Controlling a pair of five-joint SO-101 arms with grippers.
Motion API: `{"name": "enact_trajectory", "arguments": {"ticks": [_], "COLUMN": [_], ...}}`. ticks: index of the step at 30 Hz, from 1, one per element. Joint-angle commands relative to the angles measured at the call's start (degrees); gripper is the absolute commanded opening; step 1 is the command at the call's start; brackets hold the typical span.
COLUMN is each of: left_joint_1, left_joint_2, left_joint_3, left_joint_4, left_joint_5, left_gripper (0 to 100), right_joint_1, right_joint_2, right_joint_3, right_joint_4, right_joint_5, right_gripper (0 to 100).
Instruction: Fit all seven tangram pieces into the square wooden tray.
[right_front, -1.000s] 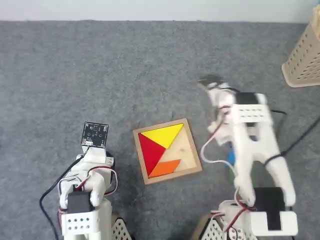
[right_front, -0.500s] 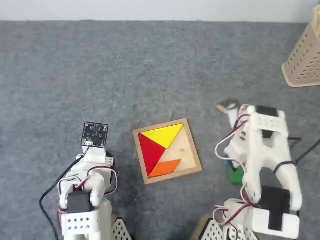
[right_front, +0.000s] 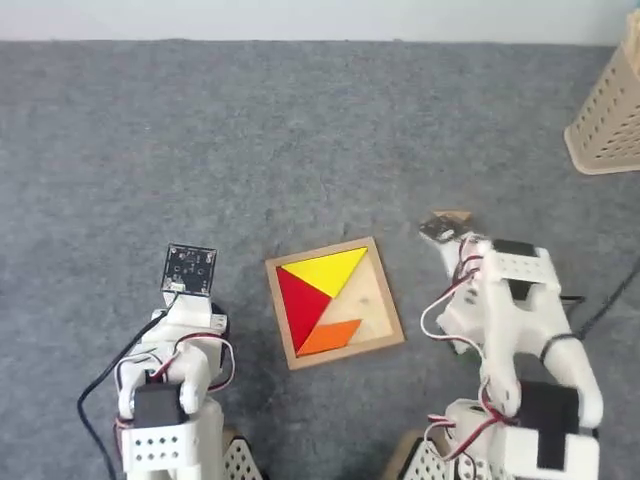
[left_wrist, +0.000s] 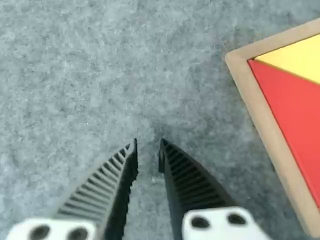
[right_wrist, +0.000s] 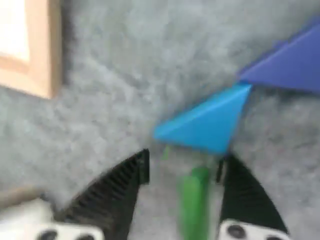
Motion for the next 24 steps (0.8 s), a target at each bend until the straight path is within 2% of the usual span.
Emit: {"name": "enact_trajectory", "arguments": {"ticks": [1,5,11,19,24], "left_joint_1": [0.09,0.09,0.09,0.09,0.09], "left_joint_2": [-1.32,-1.32,-1.32,-1.32,-1.32], "left_joint_3": [-0.48,-0.48,-0.48,-0.48,-0.48], "left_joint_4": [0.00,0.00,0.00,0.00,0.00], "left_joint_5": [0.44,0.44,0.44,0.44,0.44], "left_gripper": [7,7,7,7,7], "right_joint_1": [-0.75,0.13,4.26,14.81,17.10], "right_joint_2": [6.99,10.68,11.03,10.77,7.08], "right_joint_3": [-1.49,-6.86,-14.51,-28.04,-23.65], "right_joint_4": [-2.42,-1.19,-1.80,6.02,7.69], "right_joint_5": [-1.85,-2.99,-4.75,-4.66,-4.66], "right_gripper": [19.9,18.7,0.4,0.6,0.6]}}
